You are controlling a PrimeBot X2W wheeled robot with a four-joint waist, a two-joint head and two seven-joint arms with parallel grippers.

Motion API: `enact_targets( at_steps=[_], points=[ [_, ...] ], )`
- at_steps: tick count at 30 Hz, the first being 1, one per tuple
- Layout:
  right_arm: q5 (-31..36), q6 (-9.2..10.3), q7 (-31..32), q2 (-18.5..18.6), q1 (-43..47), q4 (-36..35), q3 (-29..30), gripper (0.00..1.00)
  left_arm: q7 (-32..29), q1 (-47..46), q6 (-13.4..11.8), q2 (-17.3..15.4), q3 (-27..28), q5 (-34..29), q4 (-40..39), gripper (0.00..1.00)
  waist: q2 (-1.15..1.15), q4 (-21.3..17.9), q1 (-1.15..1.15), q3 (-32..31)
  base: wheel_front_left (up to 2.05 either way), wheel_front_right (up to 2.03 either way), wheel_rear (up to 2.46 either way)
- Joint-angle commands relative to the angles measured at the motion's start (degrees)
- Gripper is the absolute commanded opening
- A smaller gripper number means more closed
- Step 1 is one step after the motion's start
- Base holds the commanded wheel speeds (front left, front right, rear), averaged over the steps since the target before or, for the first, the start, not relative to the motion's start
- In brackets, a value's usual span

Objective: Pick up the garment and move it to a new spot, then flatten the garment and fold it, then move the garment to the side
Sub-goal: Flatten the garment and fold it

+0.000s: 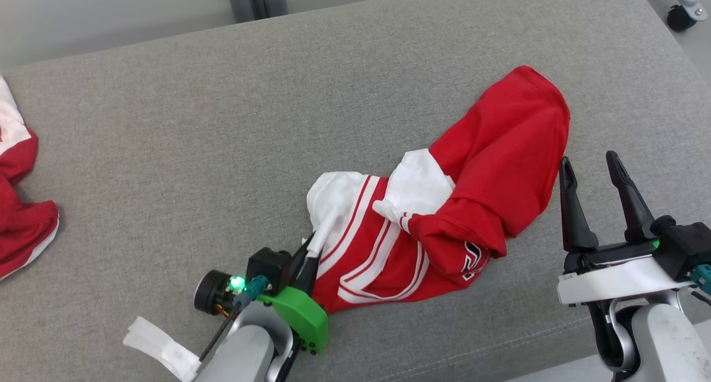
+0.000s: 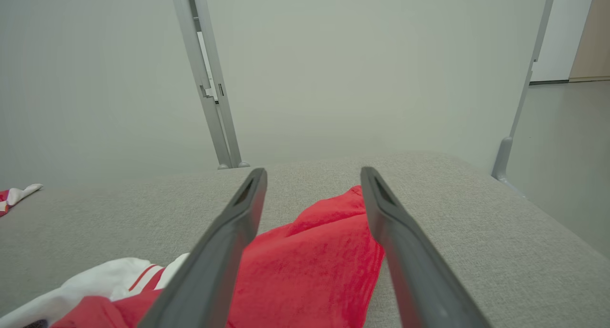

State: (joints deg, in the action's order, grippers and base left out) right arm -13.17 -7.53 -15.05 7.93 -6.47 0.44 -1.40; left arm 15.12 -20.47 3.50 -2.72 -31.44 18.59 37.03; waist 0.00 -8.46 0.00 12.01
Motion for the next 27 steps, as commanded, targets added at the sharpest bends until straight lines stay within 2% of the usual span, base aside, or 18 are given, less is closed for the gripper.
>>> enact_targets(
  at_steps=[1, 5, 11, 18, 19, 20, 21, 27],
  points=[
    [-0.1, 0.08, -0.2, -0.2, -0.7, -0.3, 0.2, 1.00, 0.0, -2.2, -0.5, -0.3, 0.9, -0.5, 0.1, 0.00, 0.00, -0.1, 0.00, 0.2, 0.00, 0.00, 0.00],
    [-0.1, 0.09, -0.2, -0.2, -1.0, -0.5, 0.8, 1.00, 0.0, -6.3, -0.4, -1.2, 3.4, -2.0, -0.2, 0.00, 0.00, -0.3, 0.00, 0.6, 0.00, 0.00, 0.00],
    [0.1, 0.09, -0.2, -0.1, -2.0, -0.4, 1.7, 1.00, 0.0, -13.7, -0.6, -4.2, 9.0, -3.7, -1.2, 0.00, 0.00, -1.7, 0.00, 1.5, 0.00, 0.00, 0.00],
    [0.2, 0.08, -0.2, -0.6, -2.2, 0.1, 1.9, 1.00, 0.0, -17.9, -0.7, -6.2, 14.0, -4.5, 0.9, 0.00, 0.00, -2.9, 0.00, 2.9, 0.00, 0.00, 0.00],
    [0.2, 0.08, -0.2, -0.7, -2.3, 0.2, 1.8, 1.00, 0.0, -18.2, -0.6, -6.3, 14.5, -4.6, 1.4, 0.31, 0.00, -2.9, 0.00, 3.0, 0.00, 0.00, 0.00],
    [0.2, 0.08, -0.2, -0.7, -2.3, 0.3, 1.8, 1.00, 0.0, -18.3, -0.6, -6.3, 14.9, -4.9, 1.7, 0.78, 0.00, -2.9, 0.00, 3.0, 0.00, 0.00, 0.00],
    [0.2, 0.08, -0.2, -0.8, -2.4, 0.4, 1.7, 1.00, 0.0, -18.3, -0.9, -6.2, 15.4, -5.2, 1.8, 1.00, 0.00, -2.9, 0.00, 3.1, 0.00, 0.00, 0.00],
    [0.0, 0.08, -0.2, -0.6, -1.9, 1.4, 1.7, 1.00, 0.0, -15.3, -0.4, -4.6, 17.6, -6.5, 0.0, 1.00, 0.00, -1.3, 0.00, 1.7, 0.00, 0.00, 0.00]
  ],
)
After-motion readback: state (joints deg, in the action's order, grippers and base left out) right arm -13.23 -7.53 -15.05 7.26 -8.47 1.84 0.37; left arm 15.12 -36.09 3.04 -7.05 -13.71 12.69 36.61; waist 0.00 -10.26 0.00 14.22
